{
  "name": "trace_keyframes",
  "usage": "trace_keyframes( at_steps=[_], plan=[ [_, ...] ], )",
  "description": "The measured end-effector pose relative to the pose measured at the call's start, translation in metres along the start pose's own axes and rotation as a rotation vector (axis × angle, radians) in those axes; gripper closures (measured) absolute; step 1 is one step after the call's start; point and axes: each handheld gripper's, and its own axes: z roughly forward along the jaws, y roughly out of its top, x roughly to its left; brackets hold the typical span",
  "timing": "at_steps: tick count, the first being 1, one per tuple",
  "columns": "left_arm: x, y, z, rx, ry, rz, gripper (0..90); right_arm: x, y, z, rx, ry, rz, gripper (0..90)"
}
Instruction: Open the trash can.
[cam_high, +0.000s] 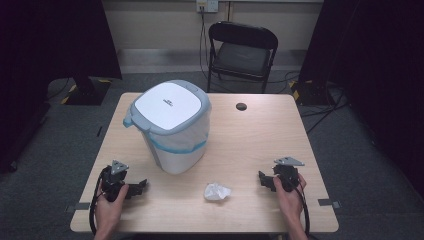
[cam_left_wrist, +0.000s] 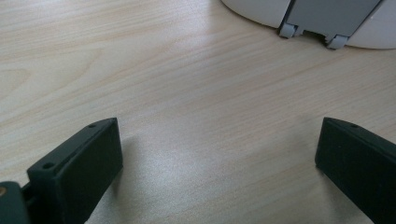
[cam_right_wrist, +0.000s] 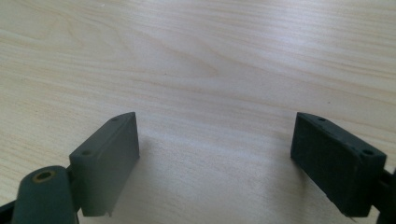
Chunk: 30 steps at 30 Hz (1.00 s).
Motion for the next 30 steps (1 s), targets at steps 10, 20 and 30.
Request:
trace_keyframes(
  at_steps=[10, 20, 30],
  plan=[
    [-0.004, -0.004, -0.004, -0.006, 0.002, -0.020, 1.2, 0.002, -0.001, -0.001, -0.004, 0.015, -0.020, 15.6],
    [-0.006, -0.003, -0.016, -0.056, -0.097, -0.060, 16.0, 0.020, 0.006, -0.002, -0.002, 0.096, -0.055, 19.8],
    [-0.003, 0.031, -0.028, -0.148, -0.139, -0.107, 20.2, 0.055, 0.058, 0.010, -0.049, 0.230, -0.099, 24.0]
  ],
)
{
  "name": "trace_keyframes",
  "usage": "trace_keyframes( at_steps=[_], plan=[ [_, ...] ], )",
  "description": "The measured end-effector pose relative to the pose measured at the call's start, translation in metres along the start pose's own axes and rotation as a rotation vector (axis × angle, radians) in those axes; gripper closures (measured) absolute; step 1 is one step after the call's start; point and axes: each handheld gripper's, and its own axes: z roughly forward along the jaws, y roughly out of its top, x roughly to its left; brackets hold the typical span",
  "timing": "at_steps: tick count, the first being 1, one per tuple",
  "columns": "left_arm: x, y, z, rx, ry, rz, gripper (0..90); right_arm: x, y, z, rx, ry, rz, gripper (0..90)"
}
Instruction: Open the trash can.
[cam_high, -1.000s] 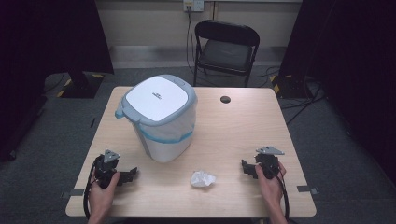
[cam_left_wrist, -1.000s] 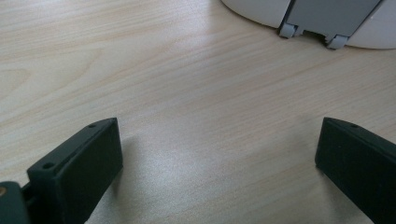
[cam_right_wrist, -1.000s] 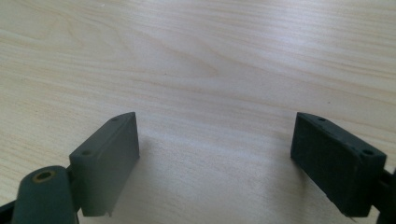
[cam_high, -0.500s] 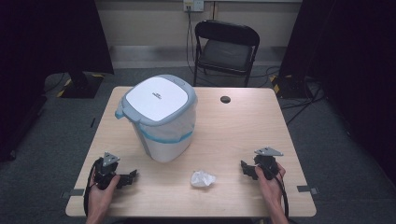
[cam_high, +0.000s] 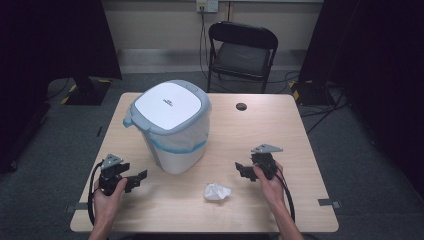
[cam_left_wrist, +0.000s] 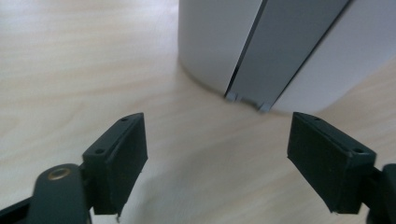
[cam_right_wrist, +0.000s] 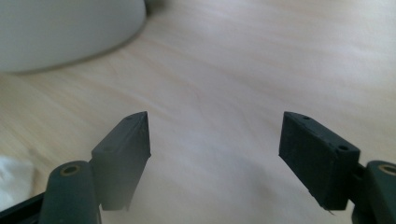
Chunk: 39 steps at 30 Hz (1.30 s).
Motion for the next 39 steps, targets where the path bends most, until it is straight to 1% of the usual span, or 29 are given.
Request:
trace_keyframes(
  at_steps=[2, 4, 5, 8, 9, 10, 11, 12, 13, 14, 15, 16, 17, 18, 19, 20, 21, 22, 23, 24, 25, 26, 27, 29, 30, 31, 33, 36, 39],
  plan=[
    [-0.001, 0.008, 0.001, -0.016, 0.005, -0.008, 20.6, 0.004, 0.015, 0.005, -0.020, 0.012, -0.019, 24.6],
    [-0.002, 0.014, 0.003, -0.026, 0.008, -0.003, 21.4, 0.008, 0.034, 0.013, -0.043, 0.021, -0.043, 25.9],
    [-0.004, 0.018, 0.005, -0.031, 0.013, 0.000, 21.4, 0.008, 0.034, 0.013, -0.043, 0.021, -0.043, 25.9],
    [-0.008, 0.027, 0.007, -0.054, 0.001, 0.018, 21.7, 0.011, 0.053, 0.023, -0.050, 0.049, -0.060, 26.5],
    [-0.009, 0.031, 0.008, -0.070, -0.013, 0.027, 22.2, 0.012, 0.058, 0.025, -0.047, 0.063, -0.057, 27.2],
    [-0.011, 0.032, 0.008, -0.073, -0.009, 0.030, 23.1, 0.014, 0.065, 0.028, -0.048, 0.088, -0.039, 27.0],
    [-0.013, 0.036, 0.009, -0.081, 0.010, 0.035, 23.5, 0.015, 0.069, 0.028, -0.055, 0.104, -0.035, 26.3],
    [-0.014, 0.038, 0.010, -0.086, 0.015, 0.035, 23.9, 0.019, 0.078, 0.030, -0.071, 0.106, -0.046, 26.2],
    [-0.015, 0.039, 0.010, -0.086, 0.012, 0.037, 24.6, 0.020, 0.083, 0.031, -0.078, 0.106, -0.051, 26.2],
    [-0.016, 0.040, 0.011, -0.086, 0.018, 0.041, 25.7, 0.021, 0.088, 0.034, -0.081, 0.110, -0.053, 26.2],
    [-0.017, 0.041, 0.012, -0.084, 0.027, 0.045, 26.6, 0.021, 0.090, 0.035, -0.080, 0.109, -0.052, 26.2],
    [-0.017, 0.041, 0.014, -0.074, 0.051, 0.064, 27.3, 0.020, 0.092, 0.037, -0.078, 0.103, -0.060, 26.4],
    [-0.018, 0.041, 0.015, -0.071, 0.063, 0.070, 27.2, 0.019, 0.094, 0.041, -0.067, 0.095, -0.060, 27.0],
    [-0.017, 0.042, 0.016, -0.069, 0.075, 0.074, 25.9, 0.019, 0.094, 0.042, -0.067, 0.093, -0.058, 27.2],
    [-0.016, 0.042, 0.016, -0.067, 0.071, 0.062, 23.5, 0.019, 0.094, 0.045, -0.072, 0.088, -0.054, 27.1],
    [-0.015, 0.042, 0.016, -0.064, 0.072, 0.062, 23.2, 0.018, 0.093, 0.047, -0.077, 0.089, -0.049, 27.0],
    [-0.014, 0.042, 0.017, -0.063, 0.085, 0.063, 23.8, 0.018, 0.093, 0.048, -0.073, 0.094, -0.049, 26.9],
    [-0.014, 0.043, 0.017, -0.060, 0.109, 0.076, 25.8, 0.019, 0.092, 0.050, -0.068, 0.100, -0.044, 26.8],
    [-0.012, 0.043, 0.019, -0.052, 0.131, 0.081, 29.0, 0.019, 0.092, 0.051, -0.067, 0.103, -0.049, 26.8],
    [-0.011, 0.044, 0.020, -0.048, 0.129, 0.071, 29.6, 0.020, 0.092, 0.053, -0.062, 0.097, -0.057, 26.8],
    [-0.009, 0.044, 0.020, -0.048, 0.130, 0.063, 28.0, 0.020, 0.093, 0.055, -0.071, 0.092, -0.070, 26.8],
    [-0.008, 0.045, 0.021, -0.042, 0.127, 0.057, 28.0, 0.020, 0.093, 0.055, -0.071, 0.092, -0.070, 26.8],
    [-0.006, 0.047, 0.022, -0.035, 0.122, 0.056, 25.7, 0.020, 0.094, 0.057, -0.071, 0.086, -0.069, 26.9],
    [-0.003, 0.049, 0.023, -0.026, 0.124, 0.053, 24.4, 0.018, 0.096, 0.060, -0.076, 0.084, -0.067, 26.9],
    [-0.002, 0.051, 0.024, -0.021, 0.127, 0.063, 24.4, 0.016, 0.098, 0.062, -0.077, 0.086, -0.067, 26.9],
    [-0.002, 0.052, 0.025, -0.025, 0.135, 0.067, 26.0, 0.015, 0.100, 0.063, -0.086, 0.087, -0.068, 26.9],
    [-0.001, 0.054, 0.027, -0.030, 0.148, 0.065, 30.1, 0.012, 0.106, 0.066, -0.100, 0.074, -0.069, 27.0],
    [0.004, 0.061, 0.032, -0.025, 0.154, 0.048, 32.7, 0.011, 0.115, 0.070, -0.117, 0.081, -0.055, 26.6],
    [0.007, 0.069, 0.037, -0.005, 0.183, 0.075, 33.6, 0.011, 0.121, 0.074, -0.141, 0.068, -0.065, 26.5]
  ],
)
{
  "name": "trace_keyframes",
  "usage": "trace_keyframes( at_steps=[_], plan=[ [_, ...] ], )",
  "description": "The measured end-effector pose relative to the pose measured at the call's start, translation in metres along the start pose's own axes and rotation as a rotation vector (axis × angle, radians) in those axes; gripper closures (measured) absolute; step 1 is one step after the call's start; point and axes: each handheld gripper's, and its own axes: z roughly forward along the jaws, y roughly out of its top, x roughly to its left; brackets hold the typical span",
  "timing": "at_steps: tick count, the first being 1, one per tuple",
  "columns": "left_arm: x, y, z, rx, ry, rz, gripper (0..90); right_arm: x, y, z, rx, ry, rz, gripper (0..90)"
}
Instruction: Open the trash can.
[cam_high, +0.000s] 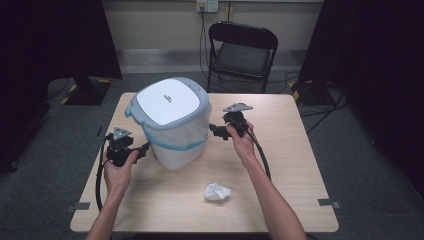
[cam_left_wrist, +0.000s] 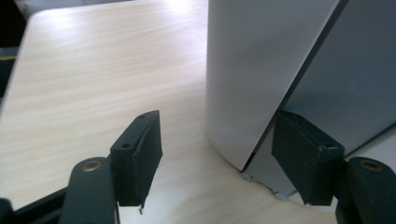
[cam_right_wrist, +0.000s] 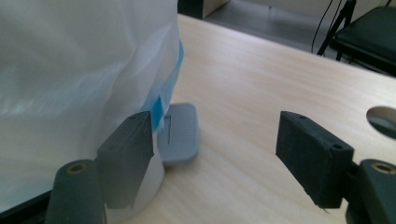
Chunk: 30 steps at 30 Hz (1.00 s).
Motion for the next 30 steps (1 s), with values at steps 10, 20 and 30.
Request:
trace_keyframes(
  at_steps=[10, 20, 30],
  plan=[
    [0.014, 0.008, 0.013, -0.007, -0.075, -0.072, 49.2, -0.009, 0.009, 0.028, -0.022, -0.020, 0.016, 28.9],
    [0.016, 0.008, 0.009, -0.036, -0.132, -0.049, 60.5, 0.008, 0.009, 0.018, -0.070, 0.086, 0.033, 64.6],
    [0.038, 0.014, 0.003, -0.025, -0.140, 0.001, 71.6, 0.047, -0.007, -0.008, -0.063, 0.158, -0.009, 70.2]
  ],
)
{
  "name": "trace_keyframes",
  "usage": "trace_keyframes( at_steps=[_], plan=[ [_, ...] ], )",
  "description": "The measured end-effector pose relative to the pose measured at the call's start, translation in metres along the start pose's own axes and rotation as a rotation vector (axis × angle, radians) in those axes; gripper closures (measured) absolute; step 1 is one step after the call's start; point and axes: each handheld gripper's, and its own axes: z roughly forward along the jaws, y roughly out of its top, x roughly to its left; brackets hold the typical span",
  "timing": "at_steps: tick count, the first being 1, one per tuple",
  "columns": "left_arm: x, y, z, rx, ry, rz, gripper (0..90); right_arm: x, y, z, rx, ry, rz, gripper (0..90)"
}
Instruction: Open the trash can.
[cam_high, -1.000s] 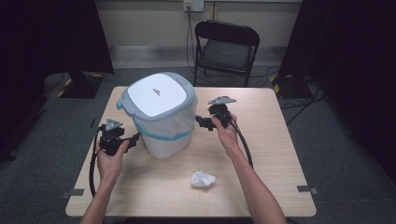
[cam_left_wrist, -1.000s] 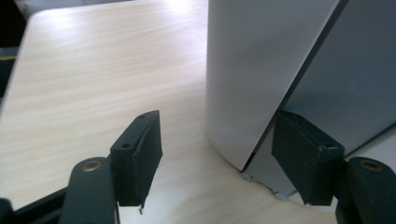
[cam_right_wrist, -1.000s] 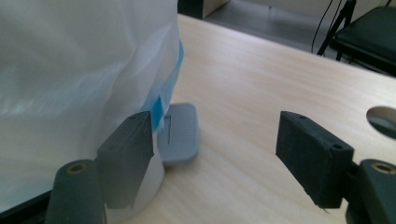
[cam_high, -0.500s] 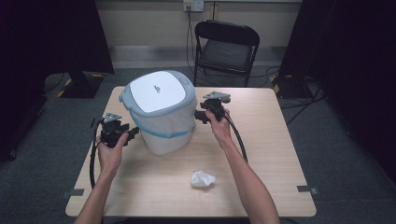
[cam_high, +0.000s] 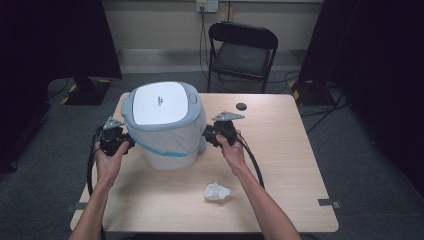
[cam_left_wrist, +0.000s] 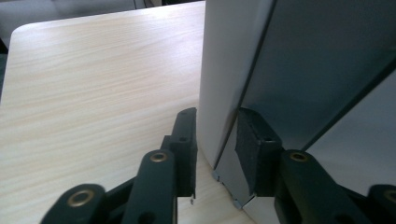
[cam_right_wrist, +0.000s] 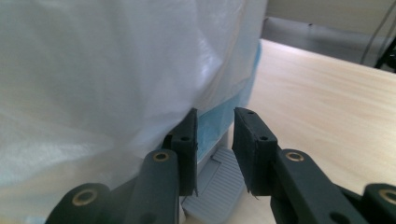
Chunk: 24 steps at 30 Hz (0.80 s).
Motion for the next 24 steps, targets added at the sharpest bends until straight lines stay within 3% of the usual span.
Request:
trace_keyframes(
  at_steps=[3, 4, 5, 6, 7, 8, 13, 16, 22, 23, 24],
  plan=[
    [0.003, -0.001, 0.002, -0.019, 0.006, -0.016, 71.2, 0.009, -0.001, -0.006, 0.022, 0.007, -0.040, 66.6],
    [0.004, -0.001, 0.001, -0.018, 0.025, -0.020, 64.1, 0.010, -0.002, -0.009, 0.030, -0.001, -0.042, 48.7],
    [0.004, -0.002, -0.001, -0.013, 0.039, -0.030, 64.1, 0.010, -0.002, -0.009, 0.030, -0.001, -0.042, 48.7],
    [0.004, -0.003, -0.004, -0.013, 0.063, -0.040, 61.0, 0.006, -0.003, -0.009, 0.037, -0.005, -0.025, 37.5],
    [0.001, -0.005, -0.011, -0.041, 0.106, -0.060, 62.2, 0.000, -0.004, -0.007, 0.039, 0.014, -0.014, 34.7],
    [0.000, -0.007, -0.014, -0.055, 0.108, -0.079, 63.8, -0.006, -0.007, -0.006, 0.039, -0.002, -0.002, 36.4],
    [-0.011, -0.024, -0.037, -0.068, 0.061, -0.091, 60.6, -0.025, -0.016, 0.002, 0.080, -0.097, 0.002, 34.6],
    [-0.020, -0.035, -0.045, -0.075, 0.033, -0.099, 57.8, -0.036, -0.009, 0.005, 0.057, -0.124, 0.022, 30.9],
    [-0.036, -0.053, -0.062, -0.068, -0.016, -0.094, 56.9, -0.048, 0.017, 0.022, 0.031, -0.122, 0.024, 29.4],
    [-0.038, -0.056, -0.061, -0.070, -0.050, -0.116, 56.7, -0.048, 0.020, 0.025, 0.032, -0.121, 0.022, 29.4],
    [-0.040, -0.057, -0.060, -0.063, -0.058, -0.109, 54.0, -0.049, 0.027, 0.033, 0.039, -0.126, 0.014, 28.9]
  ],
)
